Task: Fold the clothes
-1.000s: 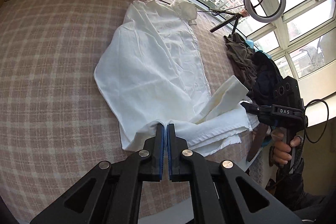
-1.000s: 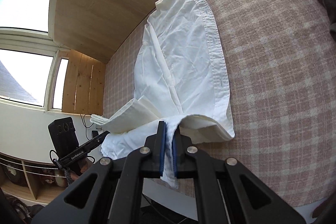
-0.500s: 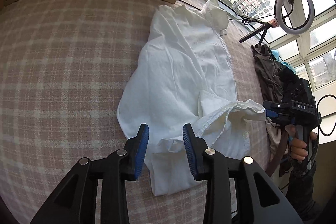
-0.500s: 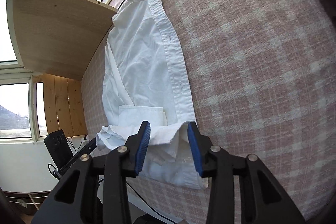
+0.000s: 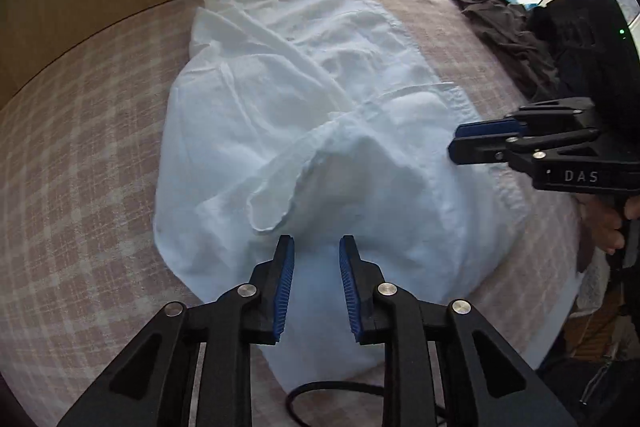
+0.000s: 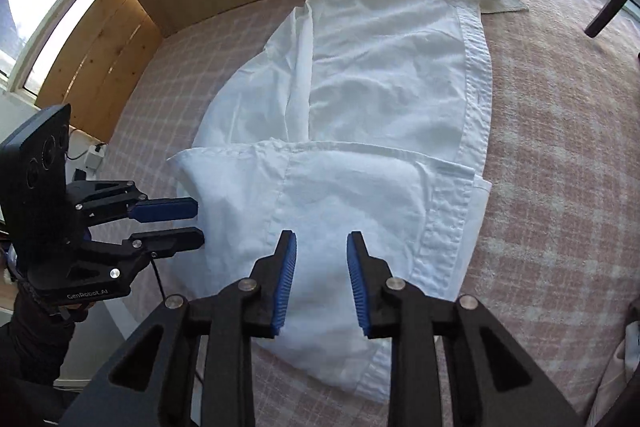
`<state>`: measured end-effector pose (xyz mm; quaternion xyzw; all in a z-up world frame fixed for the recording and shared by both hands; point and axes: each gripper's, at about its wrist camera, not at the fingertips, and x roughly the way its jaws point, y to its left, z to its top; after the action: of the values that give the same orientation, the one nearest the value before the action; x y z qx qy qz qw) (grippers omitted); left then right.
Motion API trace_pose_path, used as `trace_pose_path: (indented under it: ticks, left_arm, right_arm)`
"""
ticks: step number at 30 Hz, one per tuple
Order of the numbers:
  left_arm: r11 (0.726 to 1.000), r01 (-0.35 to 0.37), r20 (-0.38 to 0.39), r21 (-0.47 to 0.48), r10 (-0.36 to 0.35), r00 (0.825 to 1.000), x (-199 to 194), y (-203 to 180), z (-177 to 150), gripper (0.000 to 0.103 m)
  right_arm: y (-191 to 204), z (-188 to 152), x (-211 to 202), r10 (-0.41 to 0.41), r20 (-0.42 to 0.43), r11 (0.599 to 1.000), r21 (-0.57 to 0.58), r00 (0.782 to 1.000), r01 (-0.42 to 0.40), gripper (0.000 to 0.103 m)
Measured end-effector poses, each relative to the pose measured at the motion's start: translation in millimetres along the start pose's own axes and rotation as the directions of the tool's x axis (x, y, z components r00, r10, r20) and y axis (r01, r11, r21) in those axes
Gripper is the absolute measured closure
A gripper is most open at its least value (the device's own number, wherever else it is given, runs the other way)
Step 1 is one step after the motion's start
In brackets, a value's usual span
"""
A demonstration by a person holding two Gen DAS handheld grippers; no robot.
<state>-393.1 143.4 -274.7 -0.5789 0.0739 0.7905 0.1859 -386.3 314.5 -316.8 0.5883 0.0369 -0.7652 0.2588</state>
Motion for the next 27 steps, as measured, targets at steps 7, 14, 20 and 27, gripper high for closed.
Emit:
trace_pose_path:
  ticks: [7,14,20,27]
  left_arm:
    - [0.973,0.131,0.083,-0.189,-0.117,0.99,-61.6,52.2,-44.1,0.076]
    - [0.972,0.204,0.032,-0.116,-0.202,0.979,-52.2,9.5,-79.7,0.073]
    - [0.977,0.18,0.006,-0.116,-0.18,0.984,-24.0,-7.0,-71.6,0.079]
    - [0.979,0.179,0.037,-0.101,-0.176,0.984,-32.9,-8.9,-71.0,0.102]
  right_arm:
    - [-35.5,-13.3,-38.7,0.018,0.052,0.996,0.092,0.999,-0.022,0.078]
    - [-38.4,-76.3,-60.4,-0.014,0.01,0.992,0.123,1.0,0.012,0.059]
    - [-36.2,-92.4,-42.1,-0.035,-0.039,0.991,0.125,0.999,0.04,0.059]
    - [-34.3,-91.2,-37.6,0.024,-0.037,0.989,0.15,0.999,-0.018,0.092]
